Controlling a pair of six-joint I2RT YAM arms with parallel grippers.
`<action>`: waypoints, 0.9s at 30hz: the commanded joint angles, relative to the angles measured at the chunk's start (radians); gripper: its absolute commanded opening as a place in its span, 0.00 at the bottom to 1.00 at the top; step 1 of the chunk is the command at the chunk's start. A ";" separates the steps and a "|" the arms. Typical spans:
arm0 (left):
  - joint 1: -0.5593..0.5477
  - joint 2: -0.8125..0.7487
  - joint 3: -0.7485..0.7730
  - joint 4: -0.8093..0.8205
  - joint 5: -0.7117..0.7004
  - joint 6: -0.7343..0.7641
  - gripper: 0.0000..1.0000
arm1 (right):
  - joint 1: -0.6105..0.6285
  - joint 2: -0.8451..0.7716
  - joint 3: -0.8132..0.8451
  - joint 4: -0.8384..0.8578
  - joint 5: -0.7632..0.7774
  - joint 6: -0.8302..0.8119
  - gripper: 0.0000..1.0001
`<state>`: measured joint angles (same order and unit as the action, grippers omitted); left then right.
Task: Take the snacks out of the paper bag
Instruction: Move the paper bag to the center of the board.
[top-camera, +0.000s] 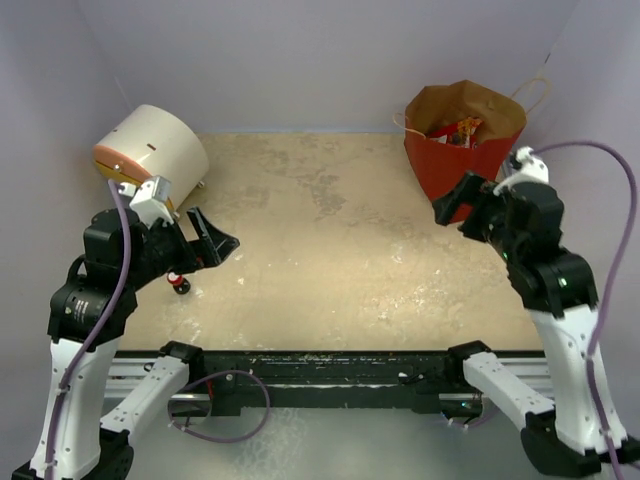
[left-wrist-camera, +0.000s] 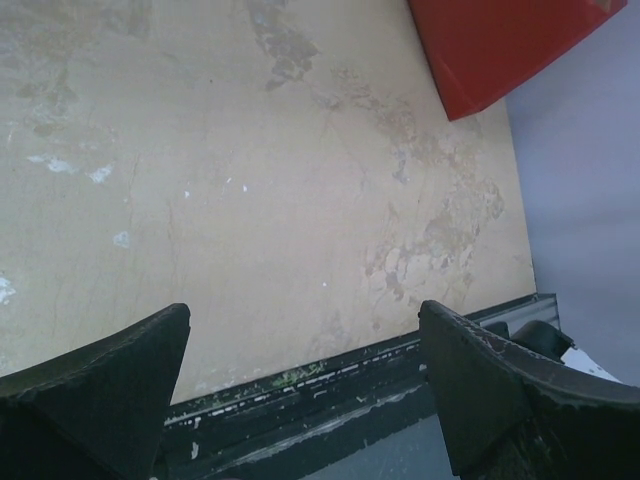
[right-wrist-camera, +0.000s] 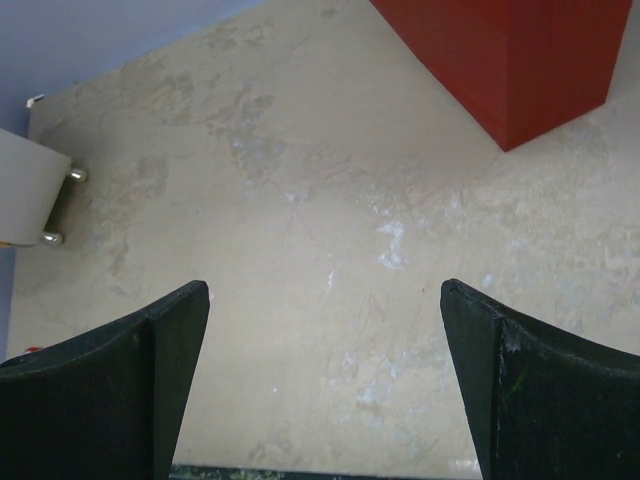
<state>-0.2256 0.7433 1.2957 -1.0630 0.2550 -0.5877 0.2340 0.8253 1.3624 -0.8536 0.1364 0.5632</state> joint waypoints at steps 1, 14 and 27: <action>-0.005 0.043 0.023 0.171 -0.056 -0.022 0.99 | -0.005 0.157 0.006 0.272 0.023 -0.164 1.00; -0.006 0.354 0.138 0.479 -0.129 0.255 0.99 | -0.007 0.606 0.165 0.646 0.071 -0.757 0.95; -0.006 0.566 0.211 0.502 -0.315 0.255 0.99 | -0.002 0.807 0.134 0.895 -0.016 -1.221 0.78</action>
<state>-0.2298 1.2827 1.4364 -0.6147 -0.0357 -0.3256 0.2333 1.5730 1.4406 -0.0299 0.1619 -0.5022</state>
